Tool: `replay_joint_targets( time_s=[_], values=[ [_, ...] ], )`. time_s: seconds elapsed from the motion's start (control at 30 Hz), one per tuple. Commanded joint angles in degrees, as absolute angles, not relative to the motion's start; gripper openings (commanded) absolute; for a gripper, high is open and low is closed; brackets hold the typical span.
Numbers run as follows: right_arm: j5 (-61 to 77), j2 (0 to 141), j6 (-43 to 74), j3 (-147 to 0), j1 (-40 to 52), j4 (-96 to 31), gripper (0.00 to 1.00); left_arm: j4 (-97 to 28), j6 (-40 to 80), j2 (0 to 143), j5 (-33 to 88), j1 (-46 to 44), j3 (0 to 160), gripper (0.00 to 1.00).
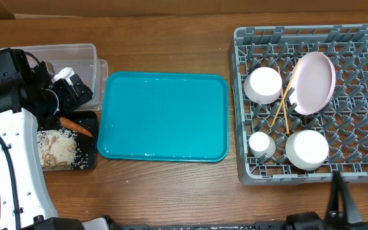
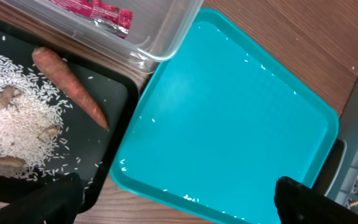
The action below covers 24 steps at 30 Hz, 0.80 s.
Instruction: Sort waste into correct bins and load items into the dishwasher
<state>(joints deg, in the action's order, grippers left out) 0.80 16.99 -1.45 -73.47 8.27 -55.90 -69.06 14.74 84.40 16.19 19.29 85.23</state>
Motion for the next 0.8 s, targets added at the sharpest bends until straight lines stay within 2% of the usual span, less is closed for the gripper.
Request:
replay_joint_targets(
  time_s=[0.0,0.17,0.3,0.43,0.57,0.77],
  values=[
    [2.7,8.78,-1.28,-59.13,8.08,-46.59,1.0,-68.97,14.35,84.31,15.92,19.86,86.08,1.0],
    [6.15,0.1,-1.3,-38.59,7.64,-28.77,1.0,-68.97,14.35,84.31,15.92,19.86,86.08,1.0],
    [10.13,0.23,-0.54,-27.24,7.64,-15.66,1.0,-68.97,14.35,84.31,15.9,19.86,86.08,1.0],
    [9.58,0.23,5.98,-15.73,7.64,-3.18,1.0,-68.97,14.35,84.31,15.92,19.84,86.08,1.0],
    [7.11,0.21,11.57,-7.35,7.64,3.14,1.0,-68.97,14.35,84.31,15.9,19.86,86.08,1.0],
    [6.2,0.16,12.03,-0.4,7.66,3.4,1.0,-68.97,14.35,84.31,15.9,19.86,86.08,1.0]
  ],
)
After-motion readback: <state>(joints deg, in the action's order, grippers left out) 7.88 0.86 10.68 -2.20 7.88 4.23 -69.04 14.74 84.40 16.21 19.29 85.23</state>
